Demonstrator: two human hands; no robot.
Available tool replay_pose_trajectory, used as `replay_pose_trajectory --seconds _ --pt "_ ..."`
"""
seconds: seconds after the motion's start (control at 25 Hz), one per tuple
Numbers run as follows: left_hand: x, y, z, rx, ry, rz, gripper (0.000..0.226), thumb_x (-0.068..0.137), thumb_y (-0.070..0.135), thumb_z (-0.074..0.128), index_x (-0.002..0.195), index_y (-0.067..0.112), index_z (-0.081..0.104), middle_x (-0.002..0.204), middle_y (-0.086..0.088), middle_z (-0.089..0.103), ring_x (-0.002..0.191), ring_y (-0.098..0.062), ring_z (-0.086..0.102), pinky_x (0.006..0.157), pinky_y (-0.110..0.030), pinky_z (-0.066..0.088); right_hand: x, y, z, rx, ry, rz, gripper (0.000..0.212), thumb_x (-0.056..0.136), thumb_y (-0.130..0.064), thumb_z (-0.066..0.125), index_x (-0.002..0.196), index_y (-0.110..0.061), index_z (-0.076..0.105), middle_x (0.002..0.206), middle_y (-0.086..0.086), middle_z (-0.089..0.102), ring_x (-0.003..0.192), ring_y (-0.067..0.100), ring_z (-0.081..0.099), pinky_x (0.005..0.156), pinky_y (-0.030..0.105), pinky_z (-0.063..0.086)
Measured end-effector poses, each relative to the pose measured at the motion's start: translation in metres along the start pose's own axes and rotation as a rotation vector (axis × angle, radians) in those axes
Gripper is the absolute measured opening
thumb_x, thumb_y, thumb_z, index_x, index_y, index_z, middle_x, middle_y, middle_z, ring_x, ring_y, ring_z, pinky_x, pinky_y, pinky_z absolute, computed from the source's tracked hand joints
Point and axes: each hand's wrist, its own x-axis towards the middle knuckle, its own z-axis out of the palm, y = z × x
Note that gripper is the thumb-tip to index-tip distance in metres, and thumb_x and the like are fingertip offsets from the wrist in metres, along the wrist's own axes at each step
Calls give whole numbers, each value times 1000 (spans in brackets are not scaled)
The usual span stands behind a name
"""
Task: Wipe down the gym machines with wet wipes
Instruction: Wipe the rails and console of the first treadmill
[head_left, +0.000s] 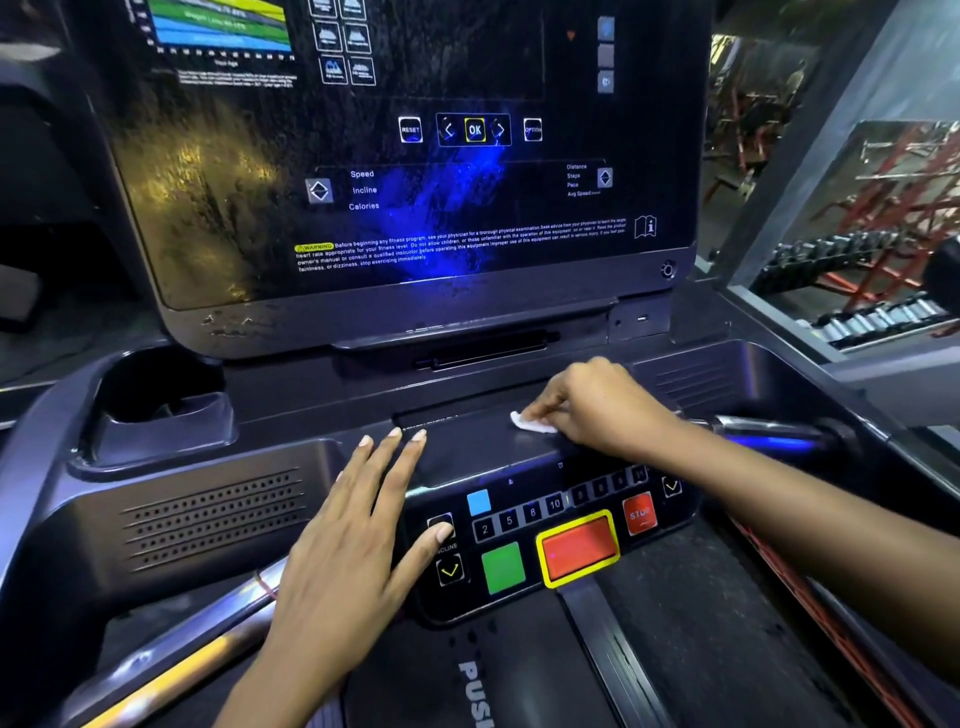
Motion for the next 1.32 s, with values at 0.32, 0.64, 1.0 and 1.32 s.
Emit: replay_pose_trajectory --seconds 0.32,0.64,1.0,1.32 --pt "-1 -2 2 -19 1 4 69 91 70 15 151 38 3 154 14 17 143 -6 13 97 -29 40 -66 -13 14 150 377 -3 31 88 -43 52 89 -22 75 88 -5 72 81 15 67 70 32 52" --pt "-1 -2 2 0 4 3 69 92 69 14 151 35 7 153 13 22 142 -9 18 96 -28 39 -78 -50 61 38 619 29 12 68 -2 77 75 -11 72 71 2 61 49 21 59 40 31 50" --pt "1 -1 2 28 3 -7 69 93 65 18 150 27 20 151 7 31 139 -12 24 91 -31 49 -8 -23 3 179 307 156 21 84 -33 56 80 -23 74 84 9 70 85 28 64 74 30 50" --pt "2 0 2 35 -6 -11 69 93 64 20 152 29 13 153 7 28 141 -13 21 92 -35 50 54 2 12 -297 51 321 41 82 -23 70 113 -1 58 116 20 59 110 36 55 83 35 47"
